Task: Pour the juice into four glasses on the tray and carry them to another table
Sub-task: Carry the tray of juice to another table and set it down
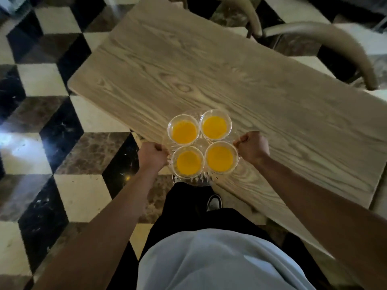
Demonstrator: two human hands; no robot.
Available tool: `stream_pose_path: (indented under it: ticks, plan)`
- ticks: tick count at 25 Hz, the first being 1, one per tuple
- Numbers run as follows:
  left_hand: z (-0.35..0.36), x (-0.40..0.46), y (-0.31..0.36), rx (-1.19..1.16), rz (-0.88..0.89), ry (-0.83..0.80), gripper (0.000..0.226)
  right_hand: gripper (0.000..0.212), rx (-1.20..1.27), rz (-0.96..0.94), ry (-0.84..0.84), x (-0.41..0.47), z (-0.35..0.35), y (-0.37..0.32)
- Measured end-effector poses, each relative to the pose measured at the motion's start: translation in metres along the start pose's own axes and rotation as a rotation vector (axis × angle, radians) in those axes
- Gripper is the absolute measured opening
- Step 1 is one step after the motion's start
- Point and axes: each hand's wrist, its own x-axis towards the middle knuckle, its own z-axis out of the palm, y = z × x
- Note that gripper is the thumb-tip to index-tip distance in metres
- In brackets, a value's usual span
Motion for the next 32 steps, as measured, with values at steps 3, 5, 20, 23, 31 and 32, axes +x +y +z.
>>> stream_pose_path:
  ticks: [3, 5, 20, 23, 31, 32]
  plan:
    - [0.01, 0.029, 0.032, 0.045, 0.11, -0.108, 0.026, 0.016, 0.036, 0.127, 0.069, 0.012, -0.004, 0.002]
    - [0.014, 0.047, 0.052, 0.056, 0.149, -0.174, 0.022, 0.02, 0.079, 0.193, 0.119, 0.016, -0.007, 0.0]
    - [0.048, 0.147, 0.183, 0.336, 0.485, -0.379, 0.031, 0.017, 0.369, 0.515, 0.341, 0.04, 0.002, -0.026]
    - [0.052, 0.151, 0.187, 0.313, 0.421, -0.39, 0.021, 0.014, 0.399, 0.522, 0.342, 0.045, -0.003, -0.026]
    - [0.059, 0.132, 0.185, 0.264, 0.364, -0.318, 0.031, 0.017, 0.375, 0.431, 0.283, 0.055, -0.032, -0.017]
    - [0.061, 0.13, 0.184, 0.261, 0.364, -0.306, 0.032, 0.015, 0.372, 0.416, 0.274, 0.056, -0.035, -0.015]
